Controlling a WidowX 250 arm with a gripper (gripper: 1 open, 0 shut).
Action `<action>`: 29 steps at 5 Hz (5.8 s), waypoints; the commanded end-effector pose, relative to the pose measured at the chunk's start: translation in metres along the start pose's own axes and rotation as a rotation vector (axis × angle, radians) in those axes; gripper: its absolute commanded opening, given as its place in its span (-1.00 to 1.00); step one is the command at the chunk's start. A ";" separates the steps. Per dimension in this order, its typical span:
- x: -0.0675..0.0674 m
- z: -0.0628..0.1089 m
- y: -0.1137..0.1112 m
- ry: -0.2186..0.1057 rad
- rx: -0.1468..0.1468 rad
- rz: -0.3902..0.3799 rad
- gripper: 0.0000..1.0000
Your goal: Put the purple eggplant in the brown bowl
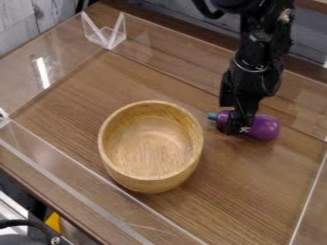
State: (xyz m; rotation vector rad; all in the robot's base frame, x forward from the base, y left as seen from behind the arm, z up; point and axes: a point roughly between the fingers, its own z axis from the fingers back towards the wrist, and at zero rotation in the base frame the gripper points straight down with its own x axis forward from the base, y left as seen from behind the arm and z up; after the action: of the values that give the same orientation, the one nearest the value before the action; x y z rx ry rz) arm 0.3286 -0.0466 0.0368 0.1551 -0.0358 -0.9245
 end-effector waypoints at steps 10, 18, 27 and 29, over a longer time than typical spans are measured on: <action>-0.021 0.029 0.011 -0.093 0.000 0.057 -1.00; -0.032 0.034 0.027 -0.122 -0.004 0.123 1.00; -0.006 0.012 0.021 -0.172 -0.031 0.115 1.00; -0.002 0.012 0.017 -0.197 -0.039 0.108 -1.00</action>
State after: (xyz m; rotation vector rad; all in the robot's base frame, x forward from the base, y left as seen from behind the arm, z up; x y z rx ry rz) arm 0.3313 -0.0331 0.0335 0.0077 -0.1448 -0.8195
